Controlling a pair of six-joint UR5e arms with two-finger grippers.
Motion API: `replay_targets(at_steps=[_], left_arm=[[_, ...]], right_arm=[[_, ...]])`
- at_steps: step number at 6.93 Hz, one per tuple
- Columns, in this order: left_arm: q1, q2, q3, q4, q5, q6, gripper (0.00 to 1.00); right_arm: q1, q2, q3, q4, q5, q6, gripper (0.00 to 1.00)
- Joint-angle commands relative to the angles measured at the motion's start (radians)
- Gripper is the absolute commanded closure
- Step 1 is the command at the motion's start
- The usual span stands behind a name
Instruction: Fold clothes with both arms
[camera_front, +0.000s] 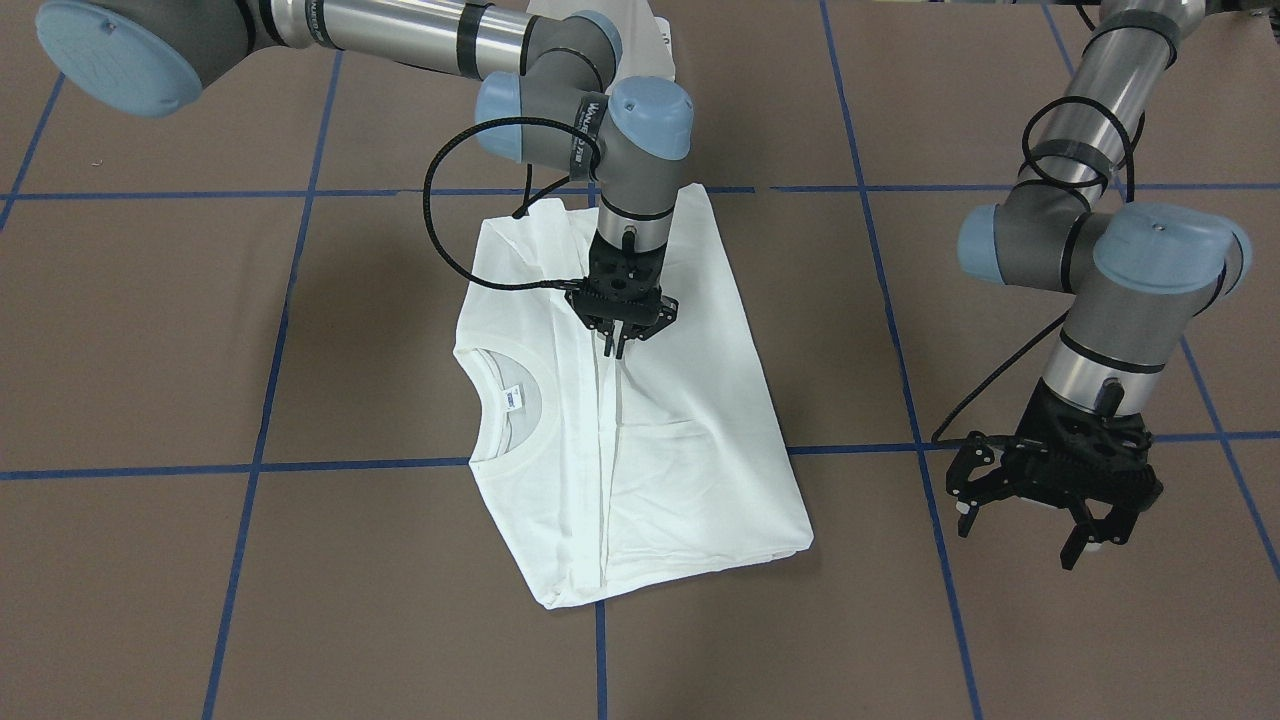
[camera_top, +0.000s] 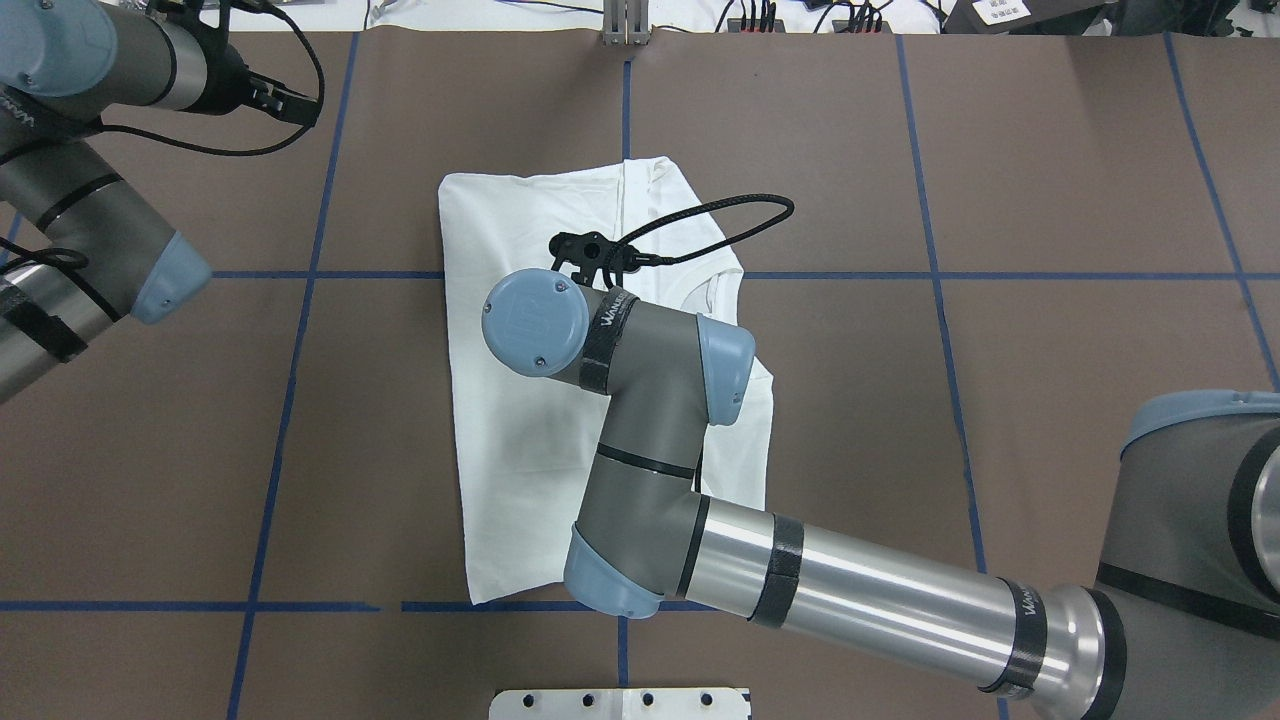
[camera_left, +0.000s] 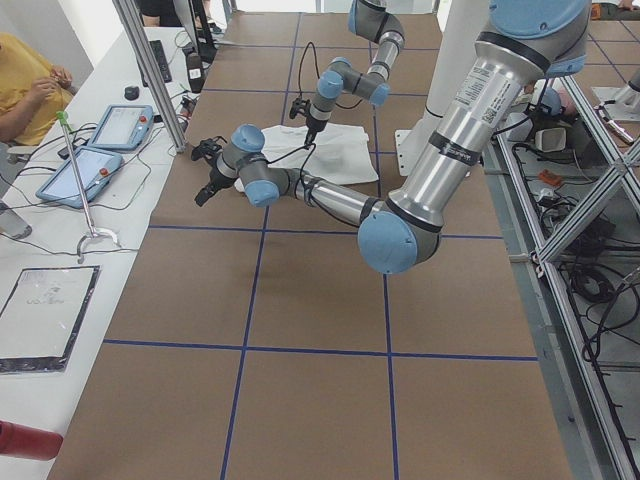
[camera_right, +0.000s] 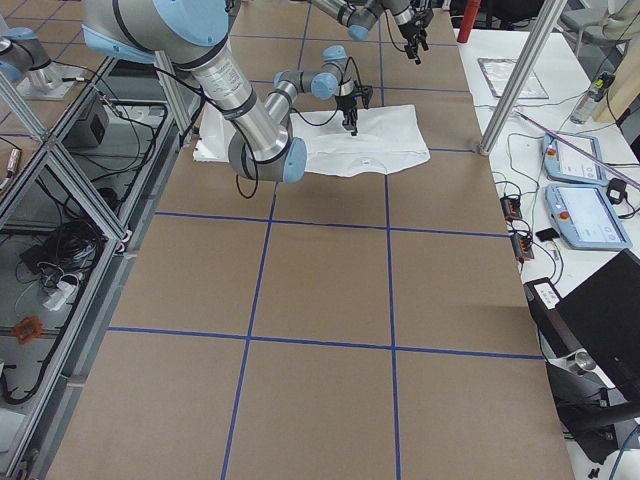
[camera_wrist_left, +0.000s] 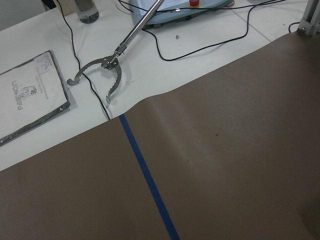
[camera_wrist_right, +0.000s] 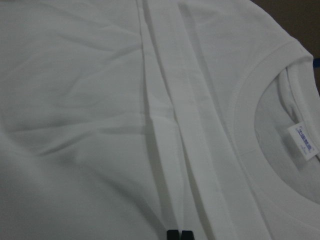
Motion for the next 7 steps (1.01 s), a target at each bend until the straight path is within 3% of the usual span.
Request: replay_targets(at_steps=[1, 3, 7], left_arm=[[0.000, 0.008, -0.003, 0.000, -0.001, -0.002, 0.00], [0.002, 0.014, -0.006, -0.009, -0.001, -0.002, 0.00], [0.003, 0.038, -0.032, -0.014, -0.001, -0.034, 0.00]], right_arm=[[0.015, -0.026, 0.050, -0.003, 0.023, -0.009, 1.00], [0.032, -0.186, 0.220, -0.003, 0.023, -0.064, 1.00], [0.075, -0.285, 0.256, 0.003, 0.020, -0.132, 1.00]])
